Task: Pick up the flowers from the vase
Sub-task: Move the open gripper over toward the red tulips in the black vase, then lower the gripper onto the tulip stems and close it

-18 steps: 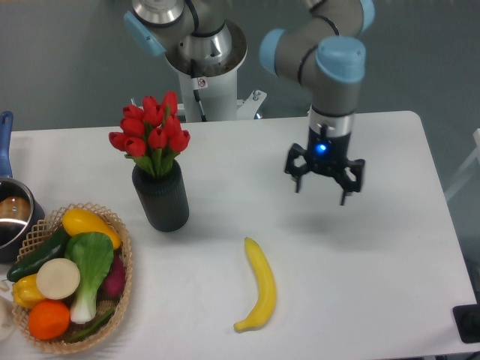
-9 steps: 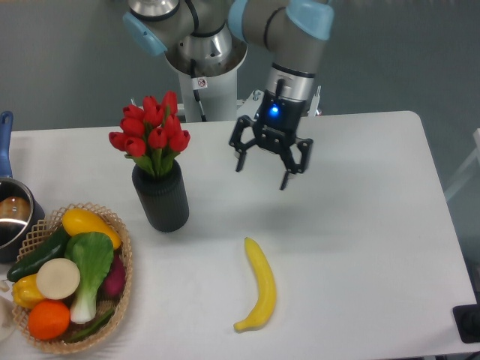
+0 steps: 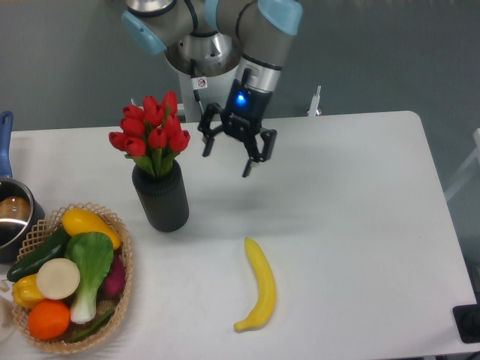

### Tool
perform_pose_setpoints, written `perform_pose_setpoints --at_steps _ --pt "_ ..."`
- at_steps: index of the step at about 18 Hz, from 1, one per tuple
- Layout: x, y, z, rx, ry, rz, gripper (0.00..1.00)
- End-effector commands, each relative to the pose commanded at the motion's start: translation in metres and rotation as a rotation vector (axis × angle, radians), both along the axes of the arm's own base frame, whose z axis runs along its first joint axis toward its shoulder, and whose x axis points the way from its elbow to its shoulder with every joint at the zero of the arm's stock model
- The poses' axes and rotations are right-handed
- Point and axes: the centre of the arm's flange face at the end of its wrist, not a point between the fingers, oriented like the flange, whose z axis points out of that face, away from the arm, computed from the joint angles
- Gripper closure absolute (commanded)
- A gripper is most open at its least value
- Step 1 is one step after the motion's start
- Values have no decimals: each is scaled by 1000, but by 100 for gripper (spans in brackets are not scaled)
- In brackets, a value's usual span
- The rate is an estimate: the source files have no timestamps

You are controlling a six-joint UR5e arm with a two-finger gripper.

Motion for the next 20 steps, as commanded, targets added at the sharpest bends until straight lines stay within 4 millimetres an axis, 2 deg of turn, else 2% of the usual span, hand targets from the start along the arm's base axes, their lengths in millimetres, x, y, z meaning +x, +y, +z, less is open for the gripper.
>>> perform_pose_setpoints --at_steps 14,20 --pt "38 38 -9 99 -95 -169 0" --pt "37 42 -15 114 -94 -199 1"
